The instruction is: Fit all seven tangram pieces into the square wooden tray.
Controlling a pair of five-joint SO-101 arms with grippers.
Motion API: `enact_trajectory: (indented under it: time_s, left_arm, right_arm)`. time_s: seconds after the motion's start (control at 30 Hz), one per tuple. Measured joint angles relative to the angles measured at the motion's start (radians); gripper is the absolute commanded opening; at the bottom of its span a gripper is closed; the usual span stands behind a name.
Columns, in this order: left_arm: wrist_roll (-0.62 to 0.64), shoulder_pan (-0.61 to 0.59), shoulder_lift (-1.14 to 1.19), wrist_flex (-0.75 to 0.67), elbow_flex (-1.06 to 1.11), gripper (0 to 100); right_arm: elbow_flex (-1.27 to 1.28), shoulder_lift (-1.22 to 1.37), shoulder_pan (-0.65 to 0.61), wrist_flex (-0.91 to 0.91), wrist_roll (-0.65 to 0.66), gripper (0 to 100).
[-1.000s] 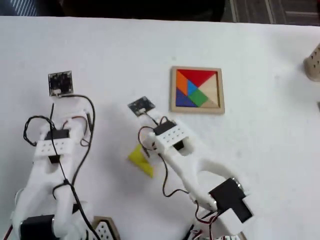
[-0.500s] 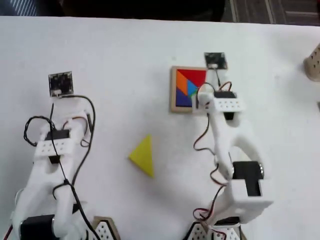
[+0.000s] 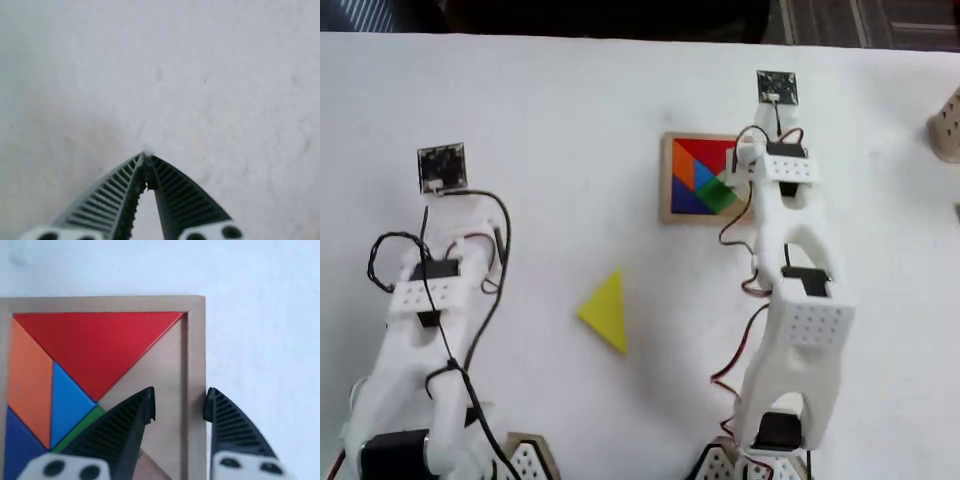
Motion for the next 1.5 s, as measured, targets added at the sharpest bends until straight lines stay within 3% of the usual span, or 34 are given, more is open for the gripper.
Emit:
enact_trajectory:
  time_s: [0.13, 0.27, 0.53, 1.1, 1.3, 1.5]
  left_arm:
    - [0.0, 0.0, 0.0, 0.0, 0.0, 2]
    - [0.0, 0.0, 0.0, 0.0, 0.0, 2]
    - [0.0, 0.0, 0.0, 0.0, 0.0, 2]
    - [0.0, 0.0, 0.0, -0.005, 0.0, 2]
    - [0.0, 0.0, 0.0, -0.005, 0.0, 2]
    - [0.0, 0.0, 0.0, -0.005, 0.0, 2]
  right_arm:
    - [-0.172, 0.115, 0.017, 0.101, 0.0, 12.4]
    - [-0.336, 0.195, 0.031, 0.232, 0.0, 1.0]
    - [-0.483, 0.25, 0.02, 0.45, 0.009, 1.9]
    - [-0.494, 0.25, -0.064, 0.568, 0.109, 1.9]
    - [-0.393, 0.199, -0.083, 0.555, 0.129, 1.9]
    - [0.005, -0.04, -0.109, 0.354, 0.132, 1.8]
